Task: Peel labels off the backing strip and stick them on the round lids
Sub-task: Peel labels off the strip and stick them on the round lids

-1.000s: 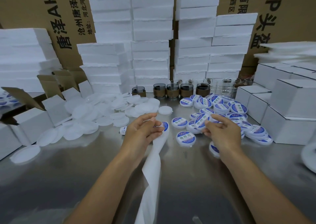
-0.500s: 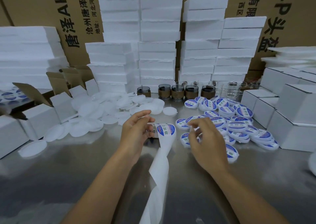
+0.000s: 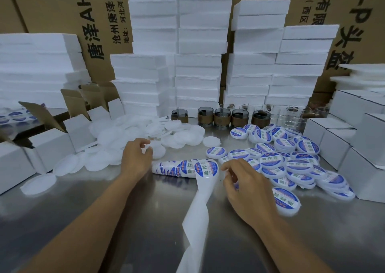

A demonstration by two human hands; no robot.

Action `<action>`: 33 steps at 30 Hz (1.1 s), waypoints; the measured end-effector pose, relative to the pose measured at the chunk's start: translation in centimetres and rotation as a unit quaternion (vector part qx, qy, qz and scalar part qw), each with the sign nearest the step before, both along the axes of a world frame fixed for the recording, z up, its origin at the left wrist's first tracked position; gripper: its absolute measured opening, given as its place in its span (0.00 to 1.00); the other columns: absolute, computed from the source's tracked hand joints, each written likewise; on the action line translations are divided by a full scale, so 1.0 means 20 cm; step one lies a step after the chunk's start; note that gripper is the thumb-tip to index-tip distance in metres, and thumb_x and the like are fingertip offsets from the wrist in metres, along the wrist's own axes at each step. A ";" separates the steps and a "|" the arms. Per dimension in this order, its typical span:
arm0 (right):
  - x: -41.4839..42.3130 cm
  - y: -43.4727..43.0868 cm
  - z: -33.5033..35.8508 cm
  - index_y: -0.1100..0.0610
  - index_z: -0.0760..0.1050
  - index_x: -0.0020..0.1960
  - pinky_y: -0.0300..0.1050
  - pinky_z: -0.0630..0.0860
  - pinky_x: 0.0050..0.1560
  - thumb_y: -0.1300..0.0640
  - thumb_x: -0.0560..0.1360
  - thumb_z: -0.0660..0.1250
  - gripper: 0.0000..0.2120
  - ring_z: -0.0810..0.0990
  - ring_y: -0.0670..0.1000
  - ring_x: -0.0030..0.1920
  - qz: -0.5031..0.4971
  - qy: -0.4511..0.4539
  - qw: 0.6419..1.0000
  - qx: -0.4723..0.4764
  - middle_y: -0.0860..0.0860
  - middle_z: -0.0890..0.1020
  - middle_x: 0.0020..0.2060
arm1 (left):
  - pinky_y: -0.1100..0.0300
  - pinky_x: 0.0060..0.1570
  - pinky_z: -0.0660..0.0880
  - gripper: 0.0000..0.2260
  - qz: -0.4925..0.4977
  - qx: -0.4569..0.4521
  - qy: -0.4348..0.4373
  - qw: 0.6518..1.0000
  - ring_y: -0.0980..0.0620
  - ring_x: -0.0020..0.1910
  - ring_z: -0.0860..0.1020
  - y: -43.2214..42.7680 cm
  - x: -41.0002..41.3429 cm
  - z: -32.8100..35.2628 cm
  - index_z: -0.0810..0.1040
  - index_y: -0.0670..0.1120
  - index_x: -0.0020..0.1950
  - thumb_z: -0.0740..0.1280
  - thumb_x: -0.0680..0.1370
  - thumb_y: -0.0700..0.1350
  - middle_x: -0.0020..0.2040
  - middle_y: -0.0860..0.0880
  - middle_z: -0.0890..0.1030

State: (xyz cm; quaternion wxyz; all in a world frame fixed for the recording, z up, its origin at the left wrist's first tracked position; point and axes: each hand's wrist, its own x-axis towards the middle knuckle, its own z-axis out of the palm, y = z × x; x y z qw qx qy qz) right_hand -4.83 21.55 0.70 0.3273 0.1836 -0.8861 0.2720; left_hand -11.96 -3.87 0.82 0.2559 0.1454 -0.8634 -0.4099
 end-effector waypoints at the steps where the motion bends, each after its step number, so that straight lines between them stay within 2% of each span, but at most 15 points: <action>1: 0.00 0.00 0.00 0.55 0.78 0.47 0.38 0.69 0.30 0.65 0.71 0.68 0.08 0.74 0.45 0.31 0.002 -0.001 1.000 0.001 0.47 0.80 0.38 | 0.59 0.53 0.67 0.10 -0.012 -0.028 -0.014 0.999 0.46 0.53 0.75 -0.01 -0.02 -0.01 0.77 0.43 0.58 0.65 0.77 0.41 0.57 0.42 0.75; 4: -0.01 0.00 0.00 0.55 0.78 0.47 0.38 0.70 0.32 0.64 0.71 0.68 0.07 0.73 0.44 0.33 0.004 -0.016 1.000 0.001 0.48 0.80 0.38 | 0.55 0.54 0.70 0.08 -0.048 -0.095 -0.045 0.993 0.46 0.55 0.75 -0.01 -0.05 -0.02 0.79 0.46 0.54 0.69 0.75 0.45 0.56 0.44 0.75; 7: -0.01 0.00 0.00 0.54 0.78 0.48 0.37 0.69 0.33 0.63 0.73 0.66 0.07 0.73 0.45 0.34 0.004 -0.029 1.000 0.005 0.48 0.80 0.40 | 0.56 0.50 0.70 0.10 -0.074 -0.152 -0.059 0.984 0.47 0.54 0.74 -0.01 -0.07 -0.01 0.81 0.48 0.50 0.73 0.72 0.49 0.52 0.46 0.76; 11: -0.01 0.00 0.00 0.54 0.77 0.49 0.37 0.68 0.34 0.62 0.74 0.65 0.06 0.73 0.45 0.35 0.005 -0.043 0.999 0.012 0.47 0.80 0.40 | 0.54 0.52 0.70 0.17 -0.077 -0.211 -0.090 0.970 0.47 0.54 0.74 -0.02 -0.08 0.00 0.79 0.49 0.56 0.71 0.72 0.56 0.54 0.45 0.76; 16: -0.01 0.00 0.00 0.54 0.77 0.49 0.35 0.65 0.34 0.61 0.74 0.65 0.06 0.72 0.45 0.35 0.004 -0.048 0.999 0.016 0.48 0.80 0.40 | 0.51 0.60 0.67 0.21 -0.052 -0.301 -0.125 0.944 0.44 0.61 0.72 -0.02 -0.10 0.01 0.77 0.51 0.62 0.66 0.74 0.62 0.62 0.45 0.75; 21: 0.00 0.00 0.01 0.55 0.77 0.48 0.43 0.72 0.34 0.62 0.74 0.65 0.06 0.76 0.48 0.36 0.007 -0.048 0.999 0.006 0.48 0.80 0.40 | 0.54 0.62 0.64 0.19 -0.069 -0.317 -0.113 0.939 0.46 0.62 0.73 0.01 -0.09 0.00 0.77 0.51 0.63 0.64 0.76 0.59 0.63 0.48 0.78; 27: 0.00 0.01 0.02 0.54 0.77 0.50 0.44 0.74 0.36 0.61 0.74 0.63 0.06 0.77 0.48 0.37 0.006 -0.056 0.998 0.009 0.48 0.80 0.42 | 0.54 0.69 0.50 0.18 -0.112 -0.390 -0.130 0.905 0.50 0.69 0.67 0.01 -0.05 0.01 0.72 0.52 0.67 0.56 0.81 0.56 0.67 0.49 0.74; 29: 0.00 0.01 0.02 0.54 0.77 0.50 0.43 0.73 0.36 0.60 0.75 0.63 0.07 0.77 0.48 0.37 0.005 -0.060 0.998 0.010 0.47 0.80 0.42 | 0.53 0.71 0.45 0.17 -0.114 -0.389 -0.114 0.907 0.51 0.71 0.65 0.00 -0.03 0.01 0.72 0.53 0.68 0.53 0.82 0.54 0.67 0.50 0.74; 31: 0.00 0.01 0.02 0.53 0.77 0.51 0.41 0.72 0.37 0.60 0.75 0.63 0.07 0.77 0.48 0.38 0.003 -0.062 0.998 0.009 0.47 0.80 0.43 | 0.52 0.72 0.44 0.17 -0.109 -0.367 -0.075 0.921 0.50 0.69 0.69 0.00 -0.01 0.01 0.75 0.52 0.65 0.52 0.82 0.53 0.65 0.50 0.77; 33: 0.01 0.01 0.03 0.53 0.76 0.51 0.41 0.72 0.37 0.60 0.75 0.62 0.07 0.77 0.47 0.38 0.004 -0.066 0.998 0.011 0.47 0.80 0.44 | 0.53 0.72 0.46 0.17 -0.096 -0.344 -0.023 0.934 0.48 0.61 0.75 0.01 0.00 0.01 0.79 0.49 0.59 0.53 0.82 0.51 0.58 0.49 0.81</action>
